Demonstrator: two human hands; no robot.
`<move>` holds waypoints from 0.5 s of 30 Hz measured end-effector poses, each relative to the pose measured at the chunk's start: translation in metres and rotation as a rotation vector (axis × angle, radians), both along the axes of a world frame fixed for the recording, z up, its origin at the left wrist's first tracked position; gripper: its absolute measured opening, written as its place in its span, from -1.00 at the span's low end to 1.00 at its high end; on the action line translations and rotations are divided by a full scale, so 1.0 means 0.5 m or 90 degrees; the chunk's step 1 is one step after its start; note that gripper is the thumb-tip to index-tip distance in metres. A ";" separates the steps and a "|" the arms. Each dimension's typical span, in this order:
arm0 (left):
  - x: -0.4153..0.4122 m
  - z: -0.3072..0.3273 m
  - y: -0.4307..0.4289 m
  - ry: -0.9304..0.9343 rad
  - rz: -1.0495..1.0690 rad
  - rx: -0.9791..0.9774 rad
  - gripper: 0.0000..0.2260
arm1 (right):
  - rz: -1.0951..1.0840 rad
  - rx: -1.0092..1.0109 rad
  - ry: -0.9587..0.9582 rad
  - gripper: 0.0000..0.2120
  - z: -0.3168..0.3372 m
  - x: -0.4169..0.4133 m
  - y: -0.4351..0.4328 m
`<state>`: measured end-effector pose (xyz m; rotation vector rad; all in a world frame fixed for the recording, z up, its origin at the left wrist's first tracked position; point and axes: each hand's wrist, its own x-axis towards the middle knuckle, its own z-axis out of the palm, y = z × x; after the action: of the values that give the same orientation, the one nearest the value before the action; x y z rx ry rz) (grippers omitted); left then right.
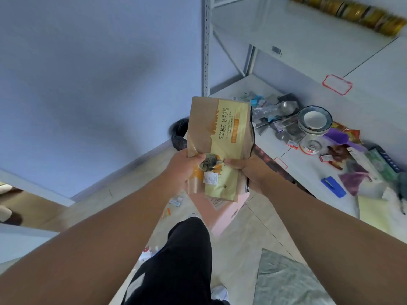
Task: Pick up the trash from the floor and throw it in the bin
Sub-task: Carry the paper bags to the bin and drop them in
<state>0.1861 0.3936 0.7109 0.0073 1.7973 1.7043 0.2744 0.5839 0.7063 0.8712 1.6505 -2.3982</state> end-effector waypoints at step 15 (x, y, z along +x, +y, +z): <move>-0.422 -0.104 0.111 -0.081 0.096 0.015 -0.82 | 0.105 0.018 -0.112 -0.78 -0.066 -0.473 0.122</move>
<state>-0.0250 0.4491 0.6590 -0.2263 1.7205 1.7889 0.0379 0.6450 0.6734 0.8845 1.6243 -2.1309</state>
